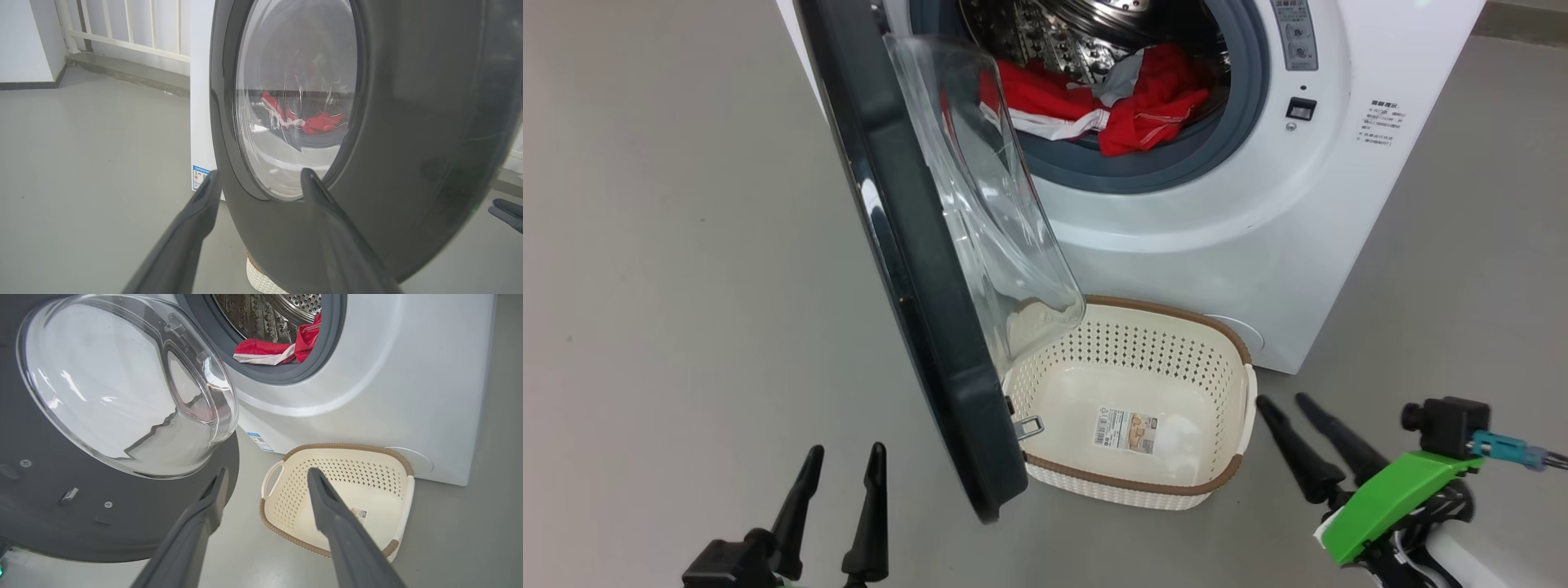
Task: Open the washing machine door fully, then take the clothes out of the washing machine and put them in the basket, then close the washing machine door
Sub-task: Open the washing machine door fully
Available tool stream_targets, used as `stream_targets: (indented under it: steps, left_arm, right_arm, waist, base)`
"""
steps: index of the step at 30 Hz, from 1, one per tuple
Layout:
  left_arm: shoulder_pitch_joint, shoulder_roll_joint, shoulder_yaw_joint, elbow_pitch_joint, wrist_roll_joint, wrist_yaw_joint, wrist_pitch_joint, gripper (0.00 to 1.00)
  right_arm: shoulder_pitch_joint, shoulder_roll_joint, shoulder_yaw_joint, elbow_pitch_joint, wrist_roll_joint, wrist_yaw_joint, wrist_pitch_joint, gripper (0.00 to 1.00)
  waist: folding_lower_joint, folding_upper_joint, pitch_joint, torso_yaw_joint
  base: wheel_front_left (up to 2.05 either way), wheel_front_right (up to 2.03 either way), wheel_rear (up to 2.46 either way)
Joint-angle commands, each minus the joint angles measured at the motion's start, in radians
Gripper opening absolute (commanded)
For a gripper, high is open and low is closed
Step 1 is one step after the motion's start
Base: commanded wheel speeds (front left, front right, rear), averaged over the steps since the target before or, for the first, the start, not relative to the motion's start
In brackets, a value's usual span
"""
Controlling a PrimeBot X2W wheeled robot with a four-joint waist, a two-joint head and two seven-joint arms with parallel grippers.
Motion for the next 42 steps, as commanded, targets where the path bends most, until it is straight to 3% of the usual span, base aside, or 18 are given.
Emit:
stream_targets:
  steps: [1, 15, 16, 23, 32, 42]
  left_arm:
    - [-0.002, 0.008, 0.036, -0.021, 0.006, -0.003, -0.008, 1.0]
    - [-0.005, 0.008, 0.036, -0.02, 0.003, -0.002, -0.008, 1.0]
    - [-0.005, 0.008, 0.036, -0.021, 0.002, -0.002, -0.008, 1.0]
    - [-0.005, 0.008, 0.035, -0.023, 0.002, -0.001, -0.008, 1.0]
    - [-0.005, 0.008, 0.032, -0.026, -0.001, 0.001, -0.008, 1.0]
    - [-0.006, 0.008, 0.031, -0.026, 0.002, 0.001, -0.008, 1.0]
  right_arm:
    - [0.029, 0.002, -0.043, -0.012, -0.072, 0.008, -0.013, 1.0]
    - [0.158, 0.123, -0.369, -0.079, -0.578, 0.008, -0.014, 1.0]
    - [0.173, 0.136, -0.404, -0.097, -0.653, 0.008, -0.014, 1.0]
    - [0.23, 0.19, -0.503, -0.156, -0.838, 0.008, -0.014, 1.0]
    - [0.294, 0.259, -0.616, -0.171, -0.922, 0.008, -0.014, 1.0]
    - [0.301, 0.275, -0.632, -0.174, -0.937, 0.008, -0.014, 1.0]
  waist:
    - [0.0, 0.0, 0.001, 0.0]
    - [0.0, 0.0, 0.006, 0.003]
    - [0.0, 0.0, 0.006, 0.004]
    - [0.0, 0.0, 0.007, 0.006]
    - [0.0, 0.0, 0.011, 0.008]
    - [0.0, 0.0, 0.009, 0.006]
  base:
    - [0.0, 0.0, 0.0]
    - [0.0, 0.0, 0.0]
    - [0.0, 0.0, 0.0]
    - [0.0, 0.0, 0.0]
    - [0.0, 0.0, 0.0]
    - [0.0, 0.0, 0.0]
